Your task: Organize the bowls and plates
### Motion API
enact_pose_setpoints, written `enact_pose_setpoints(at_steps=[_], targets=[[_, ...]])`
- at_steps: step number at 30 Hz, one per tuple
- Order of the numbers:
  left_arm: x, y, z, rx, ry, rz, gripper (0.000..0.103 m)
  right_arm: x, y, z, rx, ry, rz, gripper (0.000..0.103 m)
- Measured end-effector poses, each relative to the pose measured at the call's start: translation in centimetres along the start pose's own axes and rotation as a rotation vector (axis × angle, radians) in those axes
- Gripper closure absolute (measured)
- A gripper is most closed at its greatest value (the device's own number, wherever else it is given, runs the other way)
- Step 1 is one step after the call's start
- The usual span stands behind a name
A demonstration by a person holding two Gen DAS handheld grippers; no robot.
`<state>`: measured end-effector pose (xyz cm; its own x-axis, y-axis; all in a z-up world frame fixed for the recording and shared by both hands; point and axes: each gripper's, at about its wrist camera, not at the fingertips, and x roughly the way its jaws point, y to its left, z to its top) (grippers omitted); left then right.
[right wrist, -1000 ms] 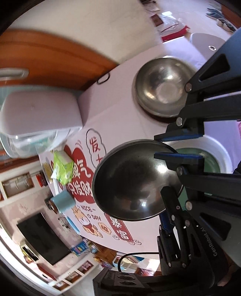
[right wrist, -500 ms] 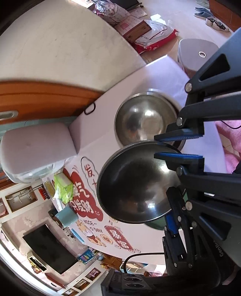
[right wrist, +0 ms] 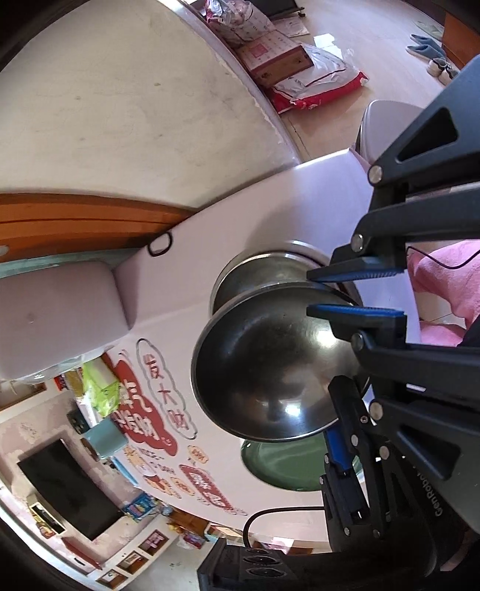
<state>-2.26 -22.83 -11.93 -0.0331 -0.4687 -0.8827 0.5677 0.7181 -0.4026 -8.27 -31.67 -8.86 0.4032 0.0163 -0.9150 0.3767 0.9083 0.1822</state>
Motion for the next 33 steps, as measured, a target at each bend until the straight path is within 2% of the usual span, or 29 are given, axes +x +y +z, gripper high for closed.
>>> enact_pose_setpoints(at_steps=[9,17,19,25,33], targets=[[1.7,-0.2,-0.3,-0.106,0.008,0.02,0.081,1.4,-1.5,1.2,-0.069,0.05,0.046,0.091],[1.5,0.3,0.2,-0.15,-0.013,0.052,0.074,2.2,-2.0,2.4,-0.1,0.069,0.069,0.091],[1.5,0.2,0.2,-0.153,-0.02,0.057,0.07,2.1,-1.9,2.6,-0.111,0.064,0.076,0.091],[0.9,-0.7,-0.1,-0.127,-0.037,0.076,0.069,2.2,-1.8,3.0,-0.132,0.061,0.093,0.091],[-0.2,-0.9,-0.8,-0.113,-0.079,0.053,0.067,1.6,-2.1,2.9,-0.13,0.019,0.092,0.091]])
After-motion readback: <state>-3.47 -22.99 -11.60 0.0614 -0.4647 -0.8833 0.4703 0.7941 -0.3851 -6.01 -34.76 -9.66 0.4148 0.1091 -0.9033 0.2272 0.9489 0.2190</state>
